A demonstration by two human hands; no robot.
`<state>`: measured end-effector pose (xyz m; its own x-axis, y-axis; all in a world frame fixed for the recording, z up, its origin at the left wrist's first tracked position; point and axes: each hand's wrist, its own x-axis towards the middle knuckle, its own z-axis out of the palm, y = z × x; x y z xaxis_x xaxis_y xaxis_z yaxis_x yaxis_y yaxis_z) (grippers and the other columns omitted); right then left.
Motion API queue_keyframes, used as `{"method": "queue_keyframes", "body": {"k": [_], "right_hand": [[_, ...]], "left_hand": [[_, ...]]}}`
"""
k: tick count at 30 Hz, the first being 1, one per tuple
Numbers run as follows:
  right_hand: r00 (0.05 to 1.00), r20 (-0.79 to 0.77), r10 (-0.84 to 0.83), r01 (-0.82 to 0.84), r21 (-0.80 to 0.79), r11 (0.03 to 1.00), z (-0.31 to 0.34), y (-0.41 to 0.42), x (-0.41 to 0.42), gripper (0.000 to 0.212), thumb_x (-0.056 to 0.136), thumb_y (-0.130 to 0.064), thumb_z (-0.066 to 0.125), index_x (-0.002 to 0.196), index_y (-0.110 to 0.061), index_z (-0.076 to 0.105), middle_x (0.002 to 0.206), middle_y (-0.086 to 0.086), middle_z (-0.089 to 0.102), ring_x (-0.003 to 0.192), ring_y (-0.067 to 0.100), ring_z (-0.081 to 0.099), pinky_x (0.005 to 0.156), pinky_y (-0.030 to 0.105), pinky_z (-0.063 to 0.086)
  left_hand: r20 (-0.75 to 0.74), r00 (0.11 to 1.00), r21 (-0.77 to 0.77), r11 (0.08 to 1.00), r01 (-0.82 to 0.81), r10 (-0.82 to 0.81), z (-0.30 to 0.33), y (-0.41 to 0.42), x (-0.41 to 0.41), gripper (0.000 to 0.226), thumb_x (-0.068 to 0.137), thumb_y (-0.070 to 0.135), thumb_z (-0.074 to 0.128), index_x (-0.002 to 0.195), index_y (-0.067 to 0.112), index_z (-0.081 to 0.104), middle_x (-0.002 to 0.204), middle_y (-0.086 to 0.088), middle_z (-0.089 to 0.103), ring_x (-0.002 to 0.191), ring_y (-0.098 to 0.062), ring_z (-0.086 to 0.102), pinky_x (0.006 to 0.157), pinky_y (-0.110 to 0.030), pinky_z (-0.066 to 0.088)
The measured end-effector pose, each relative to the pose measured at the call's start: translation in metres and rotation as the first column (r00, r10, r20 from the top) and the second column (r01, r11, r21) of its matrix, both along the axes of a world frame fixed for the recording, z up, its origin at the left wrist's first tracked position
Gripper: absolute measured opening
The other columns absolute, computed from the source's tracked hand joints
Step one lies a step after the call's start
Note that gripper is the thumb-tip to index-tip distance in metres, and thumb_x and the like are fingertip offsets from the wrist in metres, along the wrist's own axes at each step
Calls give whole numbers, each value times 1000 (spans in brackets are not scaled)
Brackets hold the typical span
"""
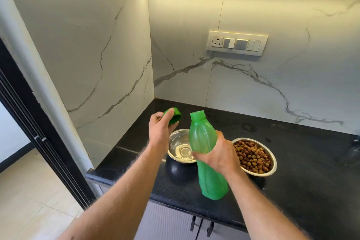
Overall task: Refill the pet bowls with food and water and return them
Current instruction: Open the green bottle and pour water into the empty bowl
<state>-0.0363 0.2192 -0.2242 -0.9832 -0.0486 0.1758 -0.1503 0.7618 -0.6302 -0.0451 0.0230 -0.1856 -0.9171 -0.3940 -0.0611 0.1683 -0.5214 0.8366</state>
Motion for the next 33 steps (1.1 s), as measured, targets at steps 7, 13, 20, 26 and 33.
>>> {"method": "queue_keyframes", "body": {"k": [7,13,20,26,33], "right_hand": [[998,-44,33,-31,62,998,6,-3,-3,103,52,-79,76,135,-24,49,110,-8,69,97,14,68,78,29,59],[998,-55,26,-23,54,998,16,3,-2,104,49,-80,75,134,-27,47,102,-14,64,88,8,62,71,20,48],[996,-86,-14,17,35,999,20,5,-4,105,50,-83,76,135,-28,46,102,-16,62,89,6,62,67,15,45],[994,-92,-62,63,6,998,19,8,-5,110,50,-83,78,138,-26,45,105,-14,61,93,9,62,76,23,48],[994,-71,-82,84,26,996,14,11,-5,109,50,-84,75,138,-27,43,104,-13,61,92,8,60,75,23,47]], "left_hand": [[-80,989,-463,883,71,-121,28,25,-16,40,92,32,70,126,23,51,122,-5,61,106,-17,67,91,-33,57],[-41,975,-719,684,122,-216,30,23,-25,50,81,42,80,123,27,56,114,5,66,103,-9,66,89,-33,59],[-87,933,-762,626,163,-349,33,25,-30,51,74,37,86,115,25,57,112,3,65,101,-13,65,85,-29,58],[-108,889,-672,692,265,-445,33,28,-34,32,86,-2,67,110,19,66,136,-8,45,125,-27,53,98,-35,53],[-9,893,-579,731,362,-449,31,33,-44,53,73,21,87,112,19,51,105,-8,59,93,-20,64,83,-34,58]]}}
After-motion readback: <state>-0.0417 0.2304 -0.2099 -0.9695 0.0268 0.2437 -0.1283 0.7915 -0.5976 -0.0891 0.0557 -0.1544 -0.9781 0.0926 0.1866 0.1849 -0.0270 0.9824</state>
